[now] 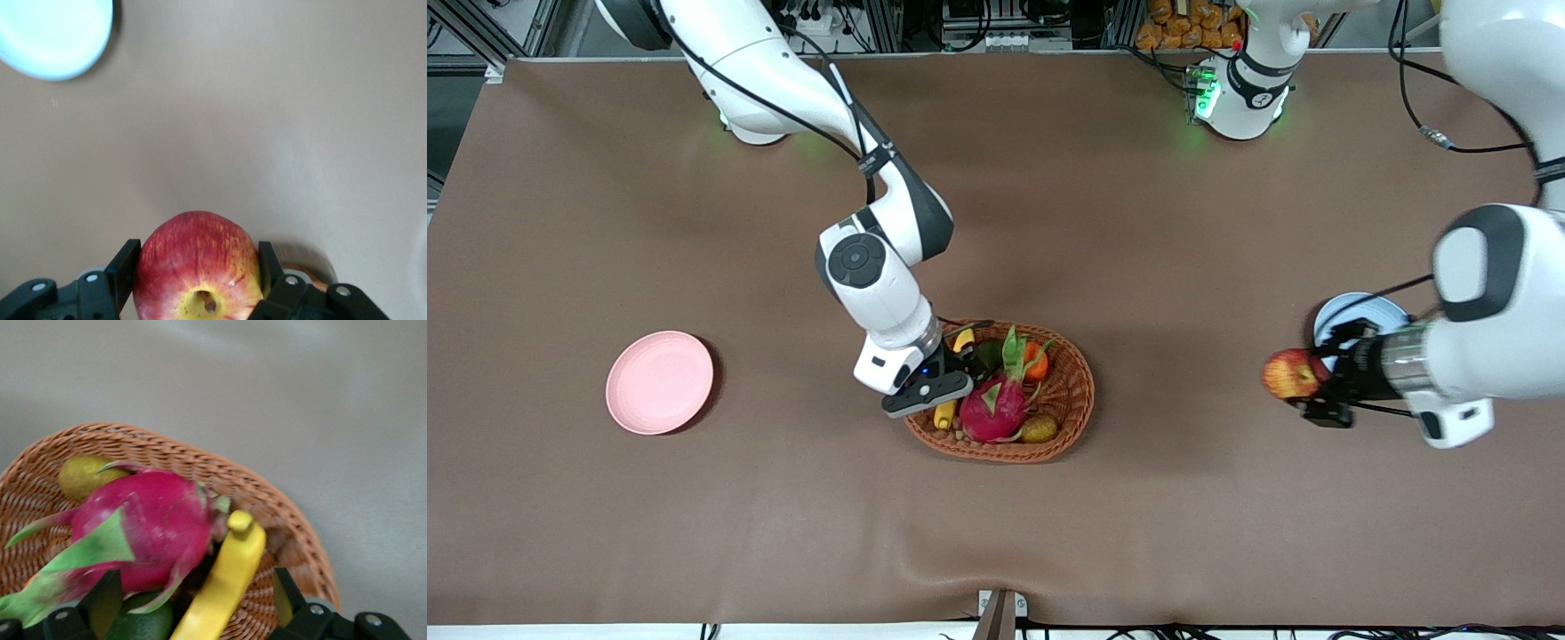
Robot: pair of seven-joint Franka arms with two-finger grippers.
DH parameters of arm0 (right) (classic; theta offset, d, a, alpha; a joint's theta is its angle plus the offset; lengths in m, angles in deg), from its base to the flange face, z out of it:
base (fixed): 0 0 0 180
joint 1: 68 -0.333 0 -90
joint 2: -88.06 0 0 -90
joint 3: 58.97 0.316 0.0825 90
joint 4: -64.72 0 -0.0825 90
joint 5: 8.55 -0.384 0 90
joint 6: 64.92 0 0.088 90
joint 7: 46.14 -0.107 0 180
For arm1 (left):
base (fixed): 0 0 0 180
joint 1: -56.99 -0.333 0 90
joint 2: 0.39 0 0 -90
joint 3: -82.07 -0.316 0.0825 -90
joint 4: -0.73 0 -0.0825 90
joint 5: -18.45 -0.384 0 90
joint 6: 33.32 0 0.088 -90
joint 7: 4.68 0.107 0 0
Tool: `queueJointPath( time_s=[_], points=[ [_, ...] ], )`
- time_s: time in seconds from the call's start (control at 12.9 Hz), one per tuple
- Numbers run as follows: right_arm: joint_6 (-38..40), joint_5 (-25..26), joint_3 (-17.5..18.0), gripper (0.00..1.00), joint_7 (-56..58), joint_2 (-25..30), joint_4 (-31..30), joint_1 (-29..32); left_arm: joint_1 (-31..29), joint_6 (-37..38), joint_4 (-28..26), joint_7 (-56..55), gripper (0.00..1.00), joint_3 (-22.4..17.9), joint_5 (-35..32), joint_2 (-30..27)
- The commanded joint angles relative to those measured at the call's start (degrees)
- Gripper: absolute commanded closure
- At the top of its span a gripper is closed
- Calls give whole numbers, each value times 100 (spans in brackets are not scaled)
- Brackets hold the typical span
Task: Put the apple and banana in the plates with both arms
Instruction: 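Carry the apple to the blue plate while the right gripper reaches the banana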
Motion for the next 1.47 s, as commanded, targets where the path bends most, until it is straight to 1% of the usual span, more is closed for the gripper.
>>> queueJointPath(
  time_s=[0.0,0.08,0.16,0.39,0.47,0.54,0.62,0.7,0.78,0.93,1.09,1.16,1.24,1.32,1.4],
  points=[
    [-185,-29,17,0,-66,-184,169,97,-402,48,-137,698,100,-2,-147,-68],
    [-308,-29,26,0,-66,-210,161,97,-568,66,-146,1083,100,6,-549,-77],
    [-439,-29,17,0,-66,-280,161,97,-665,31,-146,1522,100,6,-762,-68],
    [-1089,-12,17,0,4,-553,161,105,-824,-75,-181,2201,100,-3,-895,-68],
    [-1143,-12,17,0,13,-597,161,105,-868,-75,-190,2516,100,6,-957,-85],
    [-1135,-12,17,5,13,-606,161,105,-990,-75,-303,2824,100,67,-966,-120],
    [-1144,14,8,12,13,-606,169,105,-991,-83,-391,2984,100,76,-966,-208],
    [-1144,67,8,20,13,-606,169,114,-991,-92,-392,3116,100,120,-966,-261],
    [-1144,172,-9,24,13,-623,169,123,-1009,-101,-427,3352,100,155,-966,-279],
    [-1144,243,-9,24,4,-632,169,149,-983,-337,-471,3459,100,173,-966,-270],
    [-1144,243,-9,24,13,-624,169,158,-948,-679,-795,3477,100,234,-984,-279],
    [-1144,243,-9,25,13,-624,169,167,-956,-742,-823,3530,100,252,-1019,-235],
    [-1144,252,-9,28,13,-624,161,176,-948,-751,-893,3626,100,252,-1028,-217],
    [-1144,252,-9,33,4,-624,161,176,-956,-865,-998,3801,100,252,-1089,-226],
    [-1144,243,-9,41,-5,-615,134,167,-956,-970,-1095,3968,100,261,-1107,-217]
  ],
)
